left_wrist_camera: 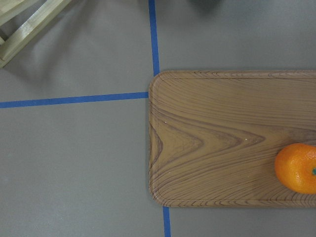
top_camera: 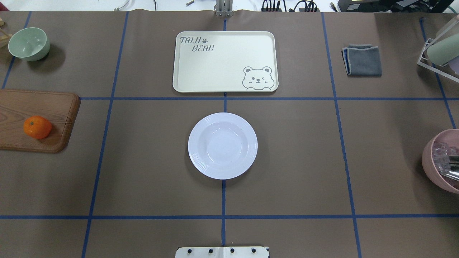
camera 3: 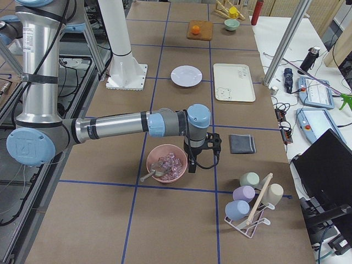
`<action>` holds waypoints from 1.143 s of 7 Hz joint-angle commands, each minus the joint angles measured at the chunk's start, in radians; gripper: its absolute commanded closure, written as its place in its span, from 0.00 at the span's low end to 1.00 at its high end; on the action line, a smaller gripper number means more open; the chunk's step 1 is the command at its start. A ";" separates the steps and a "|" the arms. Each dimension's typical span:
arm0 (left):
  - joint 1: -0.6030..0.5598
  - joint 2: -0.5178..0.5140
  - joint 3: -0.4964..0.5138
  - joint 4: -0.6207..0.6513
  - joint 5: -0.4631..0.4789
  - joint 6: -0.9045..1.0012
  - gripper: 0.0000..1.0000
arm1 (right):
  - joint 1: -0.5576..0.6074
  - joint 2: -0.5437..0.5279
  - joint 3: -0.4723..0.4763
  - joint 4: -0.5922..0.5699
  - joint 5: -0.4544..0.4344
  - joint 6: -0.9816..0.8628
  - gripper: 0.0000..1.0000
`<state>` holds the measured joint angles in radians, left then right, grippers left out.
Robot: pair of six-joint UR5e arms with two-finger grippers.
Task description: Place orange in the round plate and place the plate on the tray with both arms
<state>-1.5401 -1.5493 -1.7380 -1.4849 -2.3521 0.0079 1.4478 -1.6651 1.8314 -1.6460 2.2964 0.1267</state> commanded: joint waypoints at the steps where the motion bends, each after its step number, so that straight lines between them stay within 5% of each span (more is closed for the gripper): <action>1: 0.000 0.005 -0.002 -0.018 -0.001 -0.003 0.02 | 0.000 0.001 0.000 -0.001 -0.008 0.002 0.00; 8: 0.000 0.012 -0.037 -0.020 -0.001 -0.013 0.02 | 0.000 0.002 -0.003 0.000 -0.003 0.004 0.00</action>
<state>-1.5401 -1.5371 -1.7727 -1.5048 -2.3525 -0.0033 1.4481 -1.6629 1.8303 -1.6462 2.2933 0.1304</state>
